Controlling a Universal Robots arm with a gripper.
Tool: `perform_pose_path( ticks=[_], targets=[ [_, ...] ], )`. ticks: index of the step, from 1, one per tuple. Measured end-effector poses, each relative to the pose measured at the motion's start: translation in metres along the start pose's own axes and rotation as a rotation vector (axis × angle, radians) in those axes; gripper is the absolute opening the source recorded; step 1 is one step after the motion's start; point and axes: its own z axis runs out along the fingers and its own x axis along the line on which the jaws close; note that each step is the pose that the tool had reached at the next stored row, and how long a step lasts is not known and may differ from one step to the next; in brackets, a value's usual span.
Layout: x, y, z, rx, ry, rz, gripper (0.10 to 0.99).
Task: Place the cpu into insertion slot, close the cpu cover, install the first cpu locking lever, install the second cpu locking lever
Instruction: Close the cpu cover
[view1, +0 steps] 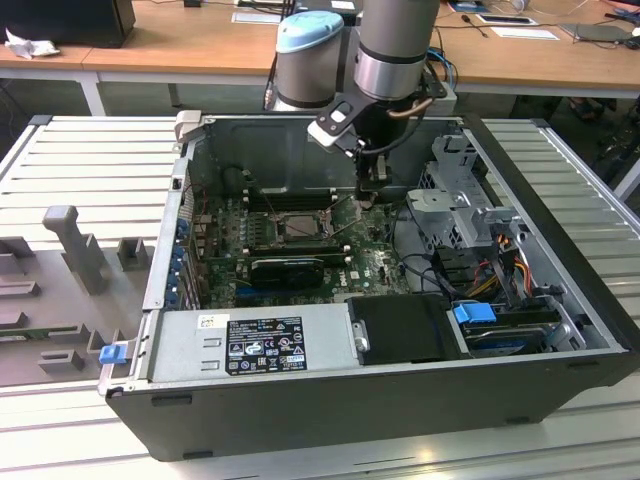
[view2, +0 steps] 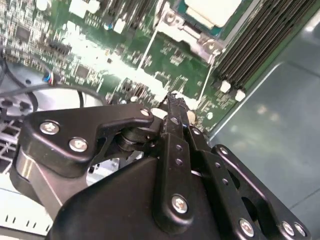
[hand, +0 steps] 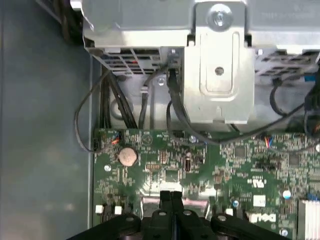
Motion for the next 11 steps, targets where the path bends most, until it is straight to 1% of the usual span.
perform_pose_path(
  ticks=[2, 3, 7, 8, 9, 10, 11],
  targets=[
    [-0.0001, 0.006, 0.0005, 0.0, 0.0001, -0.008, 0.106],
    [-0.0003, 0.009, 0.002, 0.001, 0.0003, -0.012, 0.106],
    [-0.0007, 0.0121, 0.0085, 0.001, 0.0003, -0.017, 0.106],
    [-0.001, 0.0128, 0.0128, 0.001, 0.0003, -0.018, 0.106],
    [-0.0026, 0.0129, 0.0155, 0.007, 0.0004, -0.018, 0.106],
    [-0.0027, 0.0129, 0.0157, 0.015, 0.001, -0.018, 0.106],
    [-0.0027, 0.013, 0.0157, 0.026, 0.0012, -0.017, 0.106]
  ],
)
